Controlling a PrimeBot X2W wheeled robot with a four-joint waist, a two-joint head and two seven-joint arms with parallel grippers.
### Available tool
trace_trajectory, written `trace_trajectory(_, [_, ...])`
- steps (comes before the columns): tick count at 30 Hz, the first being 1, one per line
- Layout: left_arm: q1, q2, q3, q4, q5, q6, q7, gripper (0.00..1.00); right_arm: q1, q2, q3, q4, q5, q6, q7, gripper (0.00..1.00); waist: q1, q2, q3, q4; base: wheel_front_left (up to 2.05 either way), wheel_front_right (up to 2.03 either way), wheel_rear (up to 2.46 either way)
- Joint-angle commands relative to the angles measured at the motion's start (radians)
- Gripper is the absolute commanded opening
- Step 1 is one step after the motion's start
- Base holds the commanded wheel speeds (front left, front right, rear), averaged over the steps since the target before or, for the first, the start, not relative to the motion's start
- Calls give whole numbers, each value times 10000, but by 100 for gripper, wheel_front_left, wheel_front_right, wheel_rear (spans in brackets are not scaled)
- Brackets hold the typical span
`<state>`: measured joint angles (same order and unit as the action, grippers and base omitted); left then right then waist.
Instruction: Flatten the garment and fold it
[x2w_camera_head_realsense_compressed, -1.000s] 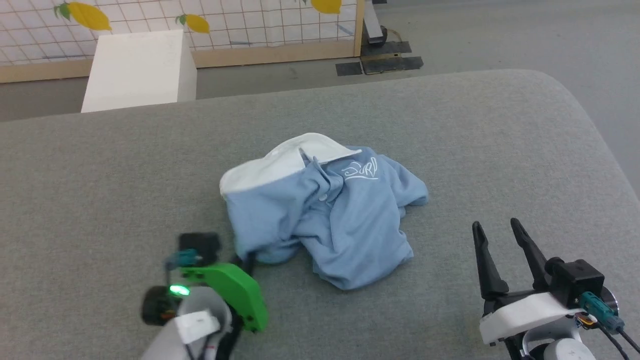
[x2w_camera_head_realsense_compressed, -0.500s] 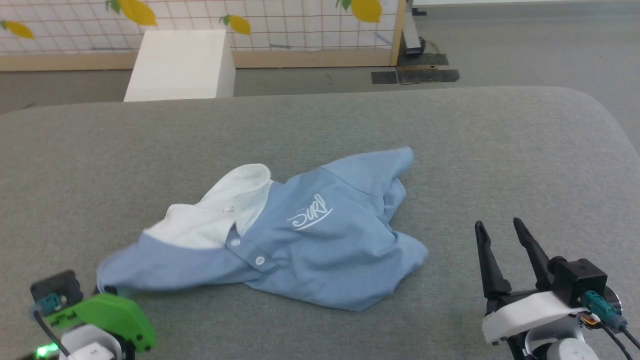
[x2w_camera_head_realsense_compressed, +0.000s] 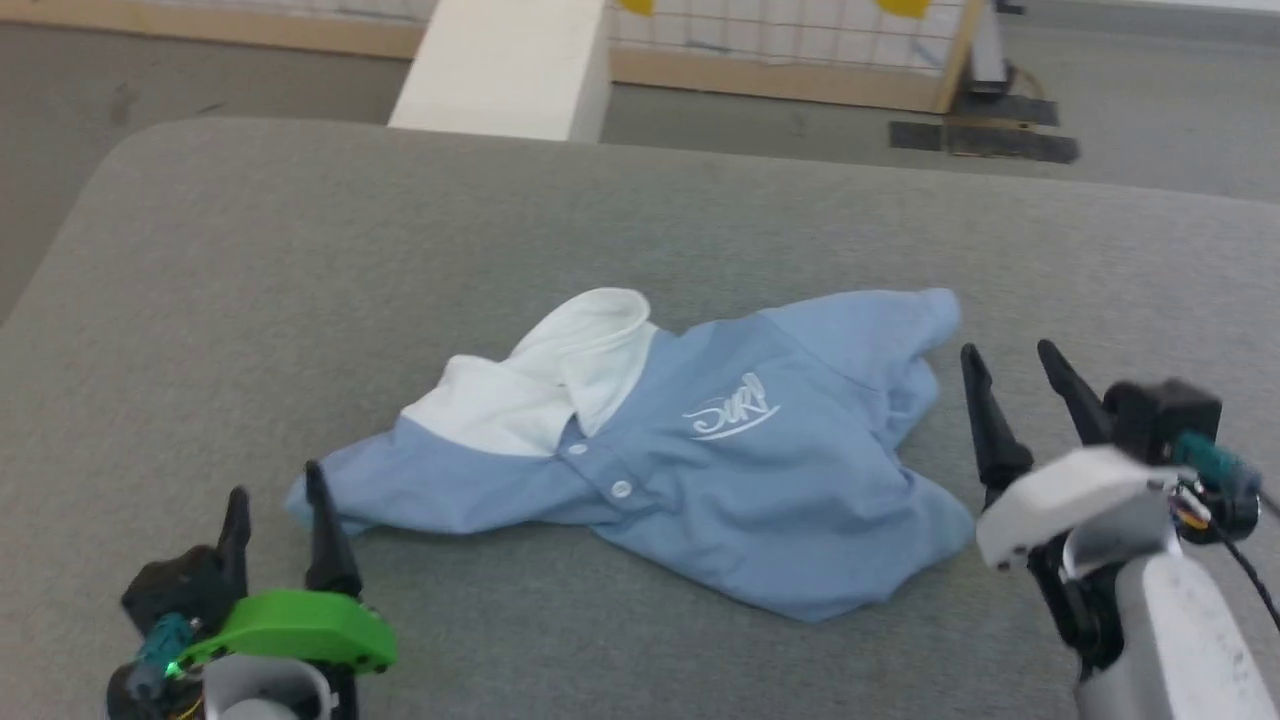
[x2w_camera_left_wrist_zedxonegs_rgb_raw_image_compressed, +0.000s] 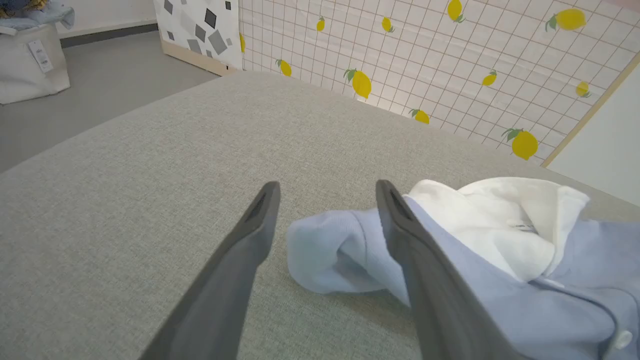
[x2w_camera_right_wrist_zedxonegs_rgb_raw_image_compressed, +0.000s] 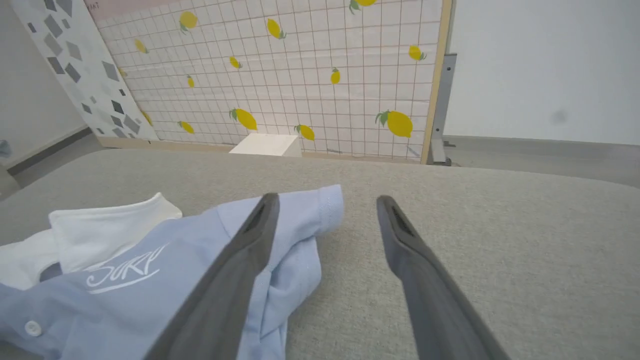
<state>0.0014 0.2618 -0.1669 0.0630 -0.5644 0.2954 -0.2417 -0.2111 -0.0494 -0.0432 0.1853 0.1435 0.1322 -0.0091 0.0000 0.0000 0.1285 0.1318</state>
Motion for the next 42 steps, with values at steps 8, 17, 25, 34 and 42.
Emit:
trace_trajectory(8, [-737, -1027, 431, -202, 1462, -779, -196, 100, -2171, -8, -1418, 1708, 479, -15, 3503, 100, 0, 0, 893, 1574, 0, 0, 0])
trace_trajectory(17, [-972, -1732, 950, 434, 2087, -1650, -199, 100, -3495, -8, -1520, 2276, -268, -15, 5176, 0, 0, 0, 1031, 1657, 0, 0, 0])
trace_trajectory(25, [-984, -1939, 1236, 715, 2400, -1994, -200, 100, -3809, -152, -1702, 704, -1365, -15, 2931, 0, 0, 0, 659, 1110, 0, 0, 0])
trace_trajectory(34, [-898, -2004, 1329, 1022, 2589, -2340, -200, 100, -1683, -211, -4019, -434, -2041, -15, 2725, 0, 0, 0, 263, 299, 0, 0, 0])
trace_trajectory(42, [-798, -1960, 1261, 1344, 2728, -2559, -200, 100, 421, -15, -5197, 42, -873, -15, 4331, 0, 0, 0, -43, -363, 0, 0, 0])
